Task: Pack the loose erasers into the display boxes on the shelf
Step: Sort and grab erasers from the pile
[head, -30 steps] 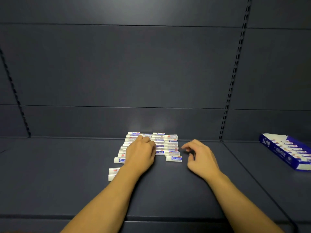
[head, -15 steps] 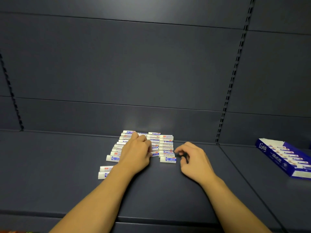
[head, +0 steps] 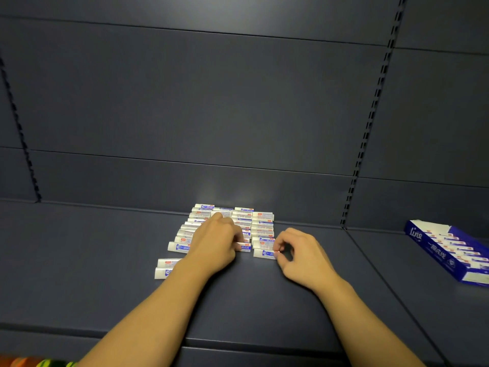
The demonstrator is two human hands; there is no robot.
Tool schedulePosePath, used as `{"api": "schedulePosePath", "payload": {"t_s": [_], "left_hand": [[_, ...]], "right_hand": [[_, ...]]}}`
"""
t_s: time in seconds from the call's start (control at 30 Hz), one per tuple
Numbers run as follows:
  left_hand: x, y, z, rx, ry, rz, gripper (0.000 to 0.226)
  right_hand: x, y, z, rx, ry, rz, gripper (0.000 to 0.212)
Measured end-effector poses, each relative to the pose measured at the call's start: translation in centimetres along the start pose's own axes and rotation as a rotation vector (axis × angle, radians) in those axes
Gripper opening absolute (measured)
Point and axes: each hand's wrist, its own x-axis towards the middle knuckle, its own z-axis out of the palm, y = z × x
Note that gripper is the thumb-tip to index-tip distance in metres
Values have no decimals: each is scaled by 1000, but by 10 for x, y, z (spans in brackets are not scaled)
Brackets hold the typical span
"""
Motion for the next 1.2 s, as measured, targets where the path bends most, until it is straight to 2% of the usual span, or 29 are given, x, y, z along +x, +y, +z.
{"api": "schedulePosePath", "payload": {"t_s": [0.17,0.43,0.57,0.67,0.77,0.87,1.0,1.2], "left_hand": [[0,0,0,-50,-25,-55,18],[-7,3,-3,0,-59,24,21],[-12,13,-14,83,-78,89,19],[-13,19,-22,107,-136,77,18],[-10,23,-32,167,-177,62,18],[1,28,-49,177,-165,45,22],[28,44,-75,132,-116,65,30],[61,83,-81,-23,-91,95,19]], "right_hand": [[-3,-1,1,11,-19,-7,19],[-6,-12,-1,-31,-68,-2,17],[-4,-21,-15,-93,-184,59,15],[-2,-32,-29,-219,-293,96,11],[-5,-43,-42,-337,-334,146,8],[-7,-53,-58,-432,-329,211,16],[-6,-61,-86,-518,-242,301,19],[-17,-65,-130,-643,-153,486,22]]}}
